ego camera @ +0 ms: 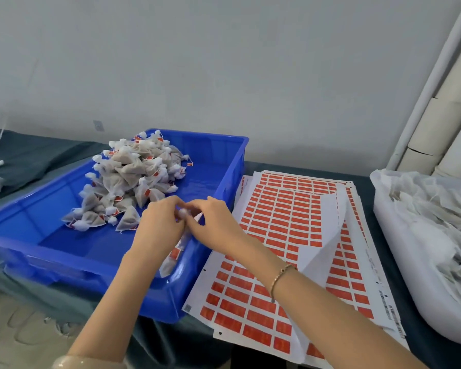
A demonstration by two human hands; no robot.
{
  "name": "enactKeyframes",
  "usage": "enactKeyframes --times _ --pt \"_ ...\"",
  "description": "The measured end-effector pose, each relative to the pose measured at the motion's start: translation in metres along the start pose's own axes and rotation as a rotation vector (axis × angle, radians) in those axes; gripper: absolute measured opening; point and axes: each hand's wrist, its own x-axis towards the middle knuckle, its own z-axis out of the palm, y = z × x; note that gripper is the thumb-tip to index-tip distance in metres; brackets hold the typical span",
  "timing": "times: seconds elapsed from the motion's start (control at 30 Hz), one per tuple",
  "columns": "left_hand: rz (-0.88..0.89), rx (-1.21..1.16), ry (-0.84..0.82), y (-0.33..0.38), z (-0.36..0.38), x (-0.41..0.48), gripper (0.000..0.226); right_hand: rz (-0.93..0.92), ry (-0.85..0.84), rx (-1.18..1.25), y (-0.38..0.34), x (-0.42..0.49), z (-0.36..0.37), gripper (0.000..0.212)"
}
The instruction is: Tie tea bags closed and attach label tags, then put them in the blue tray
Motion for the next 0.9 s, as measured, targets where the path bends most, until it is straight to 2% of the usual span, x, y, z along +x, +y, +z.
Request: enactKeyframes --times 0.1,0.2,0.3,0.4,0.5,0.57,0.63,0.73,0.8,0.9 --pt "0.018 0.241 -0.035 0.015 -0.004 -0.009 0.027 -0.032 0.095 0.085 0.000 -0.022 -0.013 0.026" --pt "0.081 0.307 0.004 0.042 -0.006 -0.021 0.033 0.014 0.195 0.104 0.006 -0.053 -0.037 0.029" --pt "0.196 0.184 0.035 0.082 -0.006 -0.031 0.040 0.092 0.302 0.076 0.016 -0.092 -0.080 0.024" --pt "0.370 0.008 -0.019 0.132 0.006 -0.042 0.036 0.173 0.380 -0.016 0.022 -0.136 -0.138 0.021" --pt "0.609 -0.099 -0.089 0.182 0.037 -0.058 0.033 0.281 0.443 -0.193 0.037 -0.180 -0.196 0.022" --pt "0.746 -0.177 -0.143 0.215 0.062 -0.069 0.030 0.418 0.471 -0.343 0.055 -0.206 -0.225 0.020" --pt "0.848 -0.230 -0.230 0.246 0.087 -0.079 0.032 0.609 0.455 -0.467 0.077 -0.231 -0.245 0.026" --pt "0.971 -0.212 -0.394 0.282 0.123 -0.092 0.037 0.870 0.296 -0.531 0.101 -0.260 -0.260 0.040" --pt "1.023 -0.141 -0.501 0.300 0.143 -0.100 0.037 0.986 0.200 -0.467 0.110 -0.272 -0.262 0.038" --pt "1.063 0.024 -0.582 0.317 0.167 -0.107 0.031 1.066 0.167 -0.432 0.119 -0.282 -0.258 0.026"
